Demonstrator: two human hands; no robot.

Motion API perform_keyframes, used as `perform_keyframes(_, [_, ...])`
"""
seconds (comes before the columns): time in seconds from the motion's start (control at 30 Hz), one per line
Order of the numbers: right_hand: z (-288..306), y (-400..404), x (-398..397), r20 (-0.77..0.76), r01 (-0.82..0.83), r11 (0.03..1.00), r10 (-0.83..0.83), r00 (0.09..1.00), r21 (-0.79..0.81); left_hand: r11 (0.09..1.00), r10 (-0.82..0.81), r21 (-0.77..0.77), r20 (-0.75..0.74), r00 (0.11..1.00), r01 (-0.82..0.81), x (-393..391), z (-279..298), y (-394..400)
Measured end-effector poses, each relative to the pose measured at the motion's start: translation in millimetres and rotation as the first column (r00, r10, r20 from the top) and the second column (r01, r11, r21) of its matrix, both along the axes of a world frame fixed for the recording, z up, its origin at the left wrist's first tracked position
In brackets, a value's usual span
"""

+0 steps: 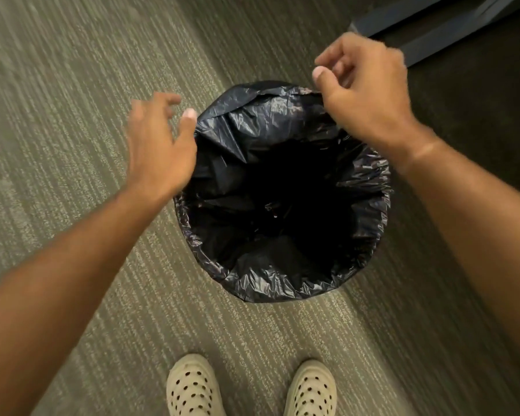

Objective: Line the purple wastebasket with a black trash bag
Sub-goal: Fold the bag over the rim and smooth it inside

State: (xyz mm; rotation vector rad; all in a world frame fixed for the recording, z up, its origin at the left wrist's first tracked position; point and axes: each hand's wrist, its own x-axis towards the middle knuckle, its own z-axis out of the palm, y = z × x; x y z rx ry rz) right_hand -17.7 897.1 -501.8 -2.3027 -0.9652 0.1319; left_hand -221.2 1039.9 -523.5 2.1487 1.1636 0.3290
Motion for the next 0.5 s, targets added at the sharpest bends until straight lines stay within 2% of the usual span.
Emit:
perform_keyframes(0.13, [-15.9, 13.9, 25.5, -0.107, -0.201, 0.951, 0.181, 0.978, -0.234, 0.942, -0.318, 0.088, -0.058, 0.946, 0.322, 31.3, -0.8, 14.8])
perform_keyframes(0.2, [-24.6, 19.8, 28.0, -0.134, -0.282, 0.912, 0.252, 0.958, -0.299, 0.917, -0.378, 0.106, -0.087, 0.922, 0.385, 40.8, -5.7, 15.9])
perform_keyframes(0.33, [-35.9, 25.6, 37.5, -0.191, -0.253, 0.929, 0.205, 0.960, -0.272, 0.960, -0.277, 0.018, -0.043, 0.960, 0.278, 50.3, -14.2, 21.8])
perform_keyframes(0.5, [-37.2, 30.3, 48.3, -0.231, -0.211, 0.949, 0.156, 0.960, -0.236, 0.973, -0.228, 0.044, -0.029, 0.973, 0.229, 57.7, -19.1, 29.1])
